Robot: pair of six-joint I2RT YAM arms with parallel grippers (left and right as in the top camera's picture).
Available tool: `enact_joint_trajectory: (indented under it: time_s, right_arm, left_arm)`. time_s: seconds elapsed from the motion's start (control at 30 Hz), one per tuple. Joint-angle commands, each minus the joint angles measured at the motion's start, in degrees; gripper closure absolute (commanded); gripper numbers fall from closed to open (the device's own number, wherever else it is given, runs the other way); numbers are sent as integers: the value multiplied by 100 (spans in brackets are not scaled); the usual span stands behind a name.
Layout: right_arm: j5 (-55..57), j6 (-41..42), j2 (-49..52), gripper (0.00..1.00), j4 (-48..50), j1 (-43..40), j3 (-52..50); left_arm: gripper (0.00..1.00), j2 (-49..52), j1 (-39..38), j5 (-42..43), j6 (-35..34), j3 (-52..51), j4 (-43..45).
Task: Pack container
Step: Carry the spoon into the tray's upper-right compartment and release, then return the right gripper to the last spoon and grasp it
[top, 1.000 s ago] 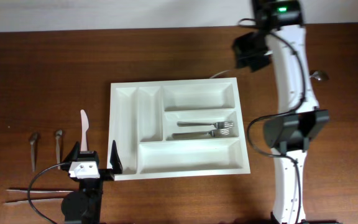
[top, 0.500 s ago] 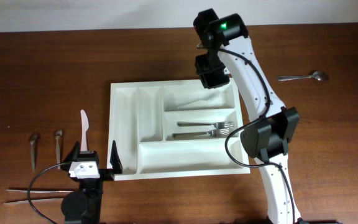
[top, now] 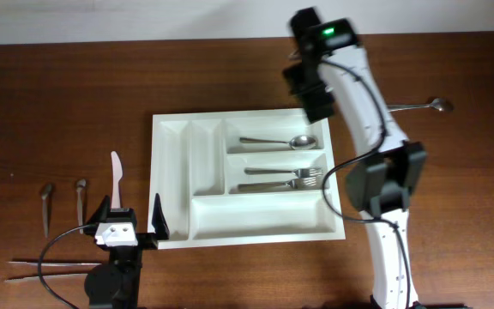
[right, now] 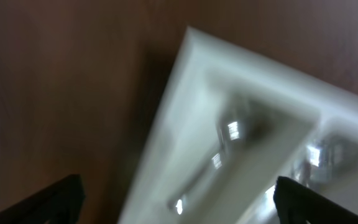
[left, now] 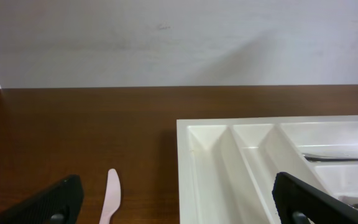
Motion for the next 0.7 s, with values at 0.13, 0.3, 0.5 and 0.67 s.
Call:
enact_joint_trajectory:
  time_s: [0.13, 0.3, 0.5, 0.67]
  right_arm:
    - [-1132, -2822, 39, 0, 686, -1989, 221]
    - [-2699, -4210, 188, 1, 933, -3165, 221]
    - [-2758, -4592, 197, 1, 743, -3899, 221]
    - [-1215, -3877, 197, 0, 199, -3998, 210]
  left_arm:
    - [1, -39, 17, 44, 87, -31, -4]
    - [1, -39, 17, 44, 87, -31, -4]
    - [1, -39, 17, 44, 87, -31, -4]
    - [1, -39, 17, 44, 87, -31, -4]
